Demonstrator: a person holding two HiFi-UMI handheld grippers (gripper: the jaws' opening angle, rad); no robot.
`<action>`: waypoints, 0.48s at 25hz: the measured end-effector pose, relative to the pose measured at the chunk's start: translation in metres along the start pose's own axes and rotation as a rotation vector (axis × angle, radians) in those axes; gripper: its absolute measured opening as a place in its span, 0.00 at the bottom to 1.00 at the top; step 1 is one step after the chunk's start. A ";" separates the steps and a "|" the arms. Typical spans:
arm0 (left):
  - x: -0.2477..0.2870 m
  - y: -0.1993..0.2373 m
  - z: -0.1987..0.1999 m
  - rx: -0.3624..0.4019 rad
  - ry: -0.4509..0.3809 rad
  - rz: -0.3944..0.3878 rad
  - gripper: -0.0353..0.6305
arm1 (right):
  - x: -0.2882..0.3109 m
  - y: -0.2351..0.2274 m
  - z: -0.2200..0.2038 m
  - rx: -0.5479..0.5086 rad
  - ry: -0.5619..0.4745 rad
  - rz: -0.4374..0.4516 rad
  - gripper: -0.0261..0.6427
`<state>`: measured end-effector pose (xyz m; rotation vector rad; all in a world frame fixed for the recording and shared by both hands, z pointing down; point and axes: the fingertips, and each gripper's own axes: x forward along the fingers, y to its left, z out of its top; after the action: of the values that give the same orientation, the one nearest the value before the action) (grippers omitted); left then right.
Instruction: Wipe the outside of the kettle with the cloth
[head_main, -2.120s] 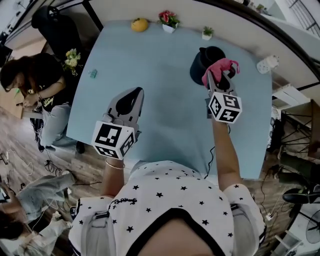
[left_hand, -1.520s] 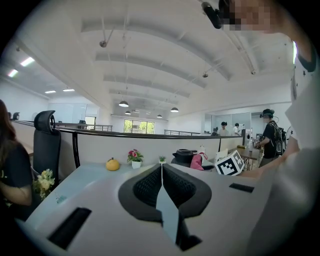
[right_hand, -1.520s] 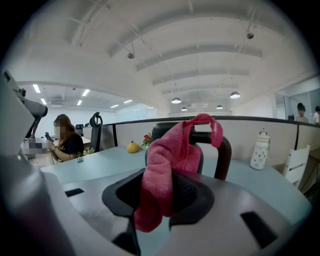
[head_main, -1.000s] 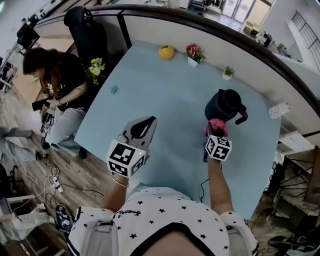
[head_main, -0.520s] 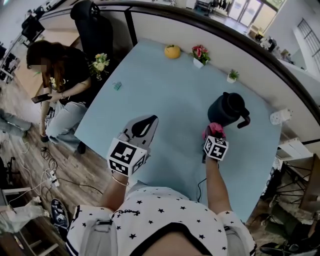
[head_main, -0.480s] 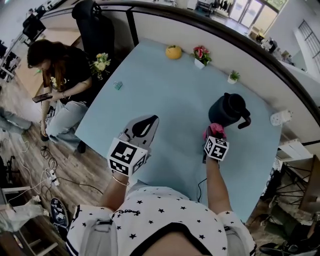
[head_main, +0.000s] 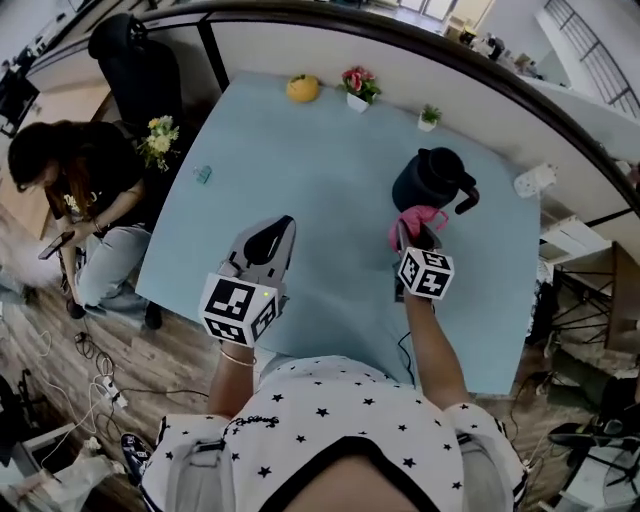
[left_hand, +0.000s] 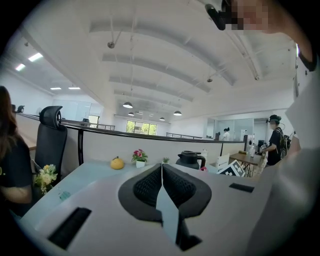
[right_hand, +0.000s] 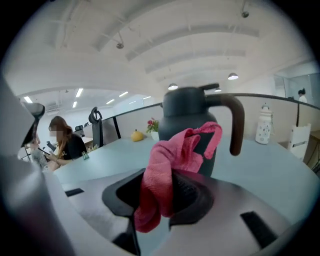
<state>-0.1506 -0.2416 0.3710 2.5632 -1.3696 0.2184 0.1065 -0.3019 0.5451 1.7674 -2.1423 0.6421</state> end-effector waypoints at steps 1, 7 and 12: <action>0.003 -0.002 0.000 0.000 -0.004 -0.022 0.10 | -0.008 0.000 0.011 0.012 -0.036 -0.011 0.24; 0.010 -0.003 0.001 -0.005 -0.008 -0.098 0.10 | -0.041 0.011 0.074 -0.029 -0.217 -0.063 0.24; 0.014 0.007 0.010 0.009 -0.018 -0.125 0.10 | -0.046 0.006 0.117 -0.052 -0.313 -0.113 0.24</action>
<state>-0.1484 -0.2596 0.3659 2.6528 -1.2114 0.1800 0.1170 -0.3221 0.4215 2.0563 -2.2067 0.2935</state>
